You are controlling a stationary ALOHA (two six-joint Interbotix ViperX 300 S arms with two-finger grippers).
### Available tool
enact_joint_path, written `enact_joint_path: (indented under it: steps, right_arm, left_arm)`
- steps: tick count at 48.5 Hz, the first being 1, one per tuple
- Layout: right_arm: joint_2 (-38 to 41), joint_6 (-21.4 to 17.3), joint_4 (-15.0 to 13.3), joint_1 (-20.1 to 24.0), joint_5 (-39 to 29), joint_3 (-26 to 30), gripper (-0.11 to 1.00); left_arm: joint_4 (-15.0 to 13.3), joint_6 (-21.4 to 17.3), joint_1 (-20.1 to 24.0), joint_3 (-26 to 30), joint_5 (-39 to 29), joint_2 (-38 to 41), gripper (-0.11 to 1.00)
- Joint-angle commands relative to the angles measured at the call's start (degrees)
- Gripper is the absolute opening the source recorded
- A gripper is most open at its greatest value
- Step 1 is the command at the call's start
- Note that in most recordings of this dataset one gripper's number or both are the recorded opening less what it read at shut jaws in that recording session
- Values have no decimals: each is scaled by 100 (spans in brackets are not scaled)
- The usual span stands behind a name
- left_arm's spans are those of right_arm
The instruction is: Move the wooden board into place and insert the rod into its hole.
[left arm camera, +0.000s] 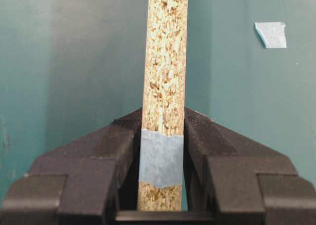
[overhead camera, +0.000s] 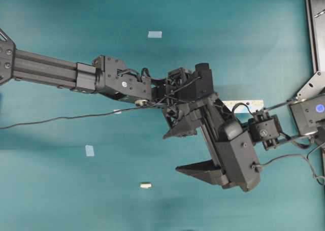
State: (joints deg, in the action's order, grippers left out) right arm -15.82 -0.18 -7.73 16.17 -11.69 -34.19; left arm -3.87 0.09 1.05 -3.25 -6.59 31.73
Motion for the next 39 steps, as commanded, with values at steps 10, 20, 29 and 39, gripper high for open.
enact_joint_path:
  steps: [10,20,29,39]
  right_arm:
    - [-79,0,0,18,88,18,99]
    - [-70,0,0,18,176,9,99]
    - [-53,0,-9,18,176,9,99]
    - [-44,0,0,18,176,0,99]
  left_arm:
    - [9,9,-18,132,70,-132,22]
    - [9,-9,-18,132,97,-132,22]
    - [9,-79,-35,132,97,-132,35]
    - [9,-88,-62,123,123,-132,31]
